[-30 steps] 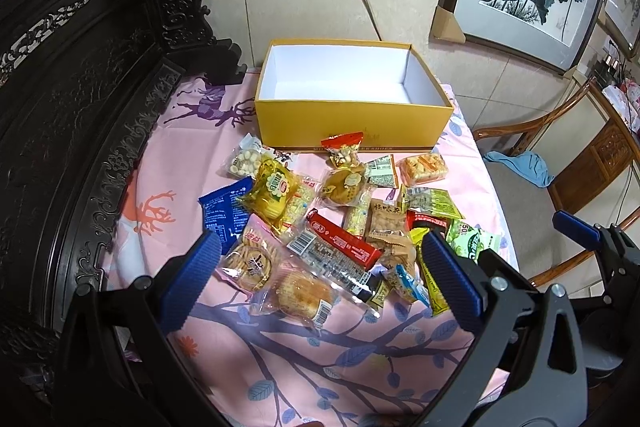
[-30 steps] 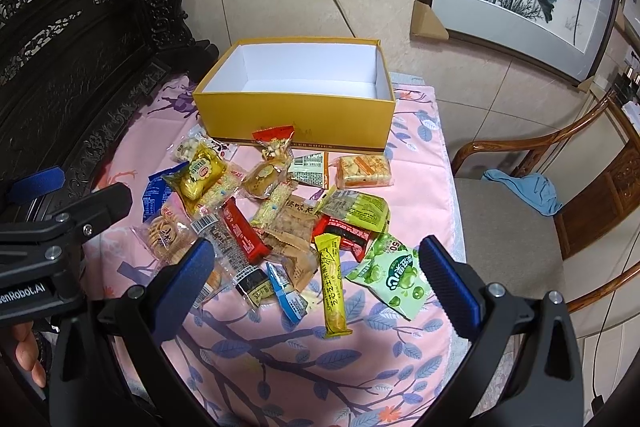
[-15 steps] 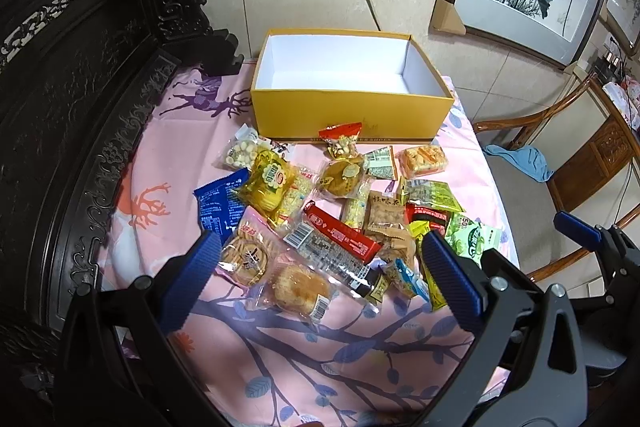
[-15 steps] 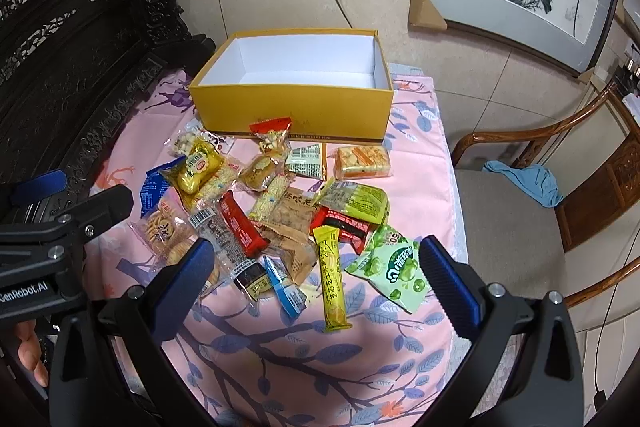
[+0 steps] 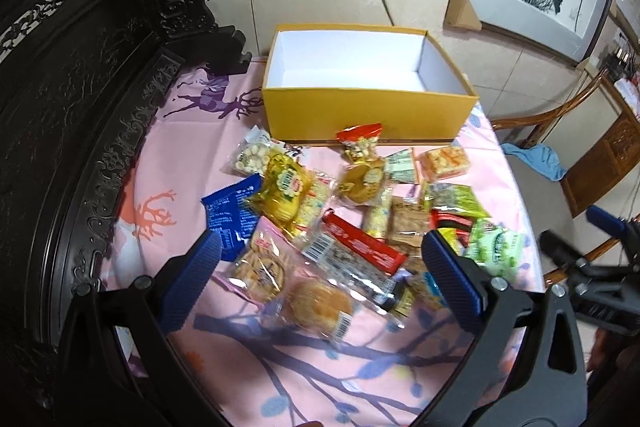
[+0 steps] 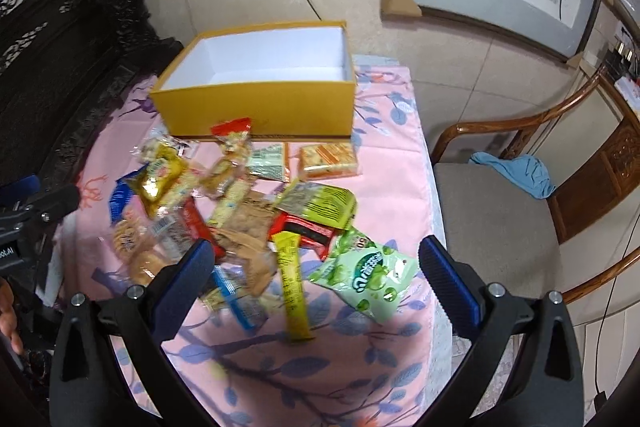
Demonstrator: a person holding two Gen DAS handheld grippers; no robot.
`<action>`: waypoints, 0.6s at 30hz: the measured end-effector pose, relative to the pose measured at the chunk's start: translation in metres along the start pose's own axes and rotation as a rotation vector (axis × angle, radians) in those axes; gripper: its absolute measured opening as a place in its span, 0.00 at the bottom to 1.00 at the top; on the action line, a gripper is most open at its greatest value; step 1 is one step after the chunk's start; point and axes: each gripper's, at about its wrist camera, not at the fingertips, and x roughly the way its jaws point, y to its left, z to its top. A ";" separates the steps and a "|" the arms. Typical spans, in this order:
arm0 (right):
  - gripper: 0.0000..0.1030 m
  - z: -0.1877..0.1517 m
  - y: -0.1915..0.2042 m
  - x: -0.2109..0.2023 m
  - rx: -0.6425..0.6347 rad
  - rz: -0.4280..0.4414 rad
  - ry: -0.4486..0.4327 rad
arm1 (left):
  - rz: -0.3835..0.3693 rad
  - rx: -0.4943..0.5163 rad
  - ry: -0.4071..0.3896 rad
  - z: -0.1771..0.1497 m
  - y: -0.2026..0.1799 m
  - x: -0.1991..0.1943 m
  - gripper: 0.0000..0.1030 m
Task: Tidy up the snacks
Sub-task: 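Grasp the blue-and-white packet with the right tool while the left tool grasps the clear-wrapped bun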
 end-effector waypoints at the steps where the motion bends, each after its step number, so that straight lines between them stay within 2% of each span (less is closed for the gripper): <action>1: 0.99 -0.002 -0.002 0.006 0.003 0.004 0.008 | 0.007 0.007 -0.004 -0.003 0.001 0.007 0.98; 4: 0.99 -0.016 0.000 0.033 -0.007 0.027 0.060 | 0.025 0.019 0.017 -0.017 0.006 0.030 0.98; 7: 0.99 -0.032 0.009 0.051 -0.005 0.066 0.113 | 0.029 0.001 0.077 -0.032 0.014 0.048 0.98; 10: 0.99 -0.048 0.027 0.062 -0.026 0.145 0.157 | 0.033 -0.016 0.110 -0.045 0.021 0.054 0.98; 12: 0.98 -0.057 0.042 0.070 -0.078 0.167 0.170 | 0.039 -0.027 0.114 -0.050 0.028 0.053 0.98; 13: 0.95 -0.060 0.047 0.075 -0.102 0.181 0.176 | 0.045 -0.035 0.115 -0.051 0.031 0.053 0.98; 15: 0.71 -0.065 0.053 0.087 -0.135 0.205 0.187 | 0.054 -0.043 0.116 -0.054 0.038 0.051 0.98; 18: 0.54 -0.073 0.058 0.110 -0.150 0.215 0.242 | 0.067 -0.047 0.114 -0.055 0.045 0.049 0.98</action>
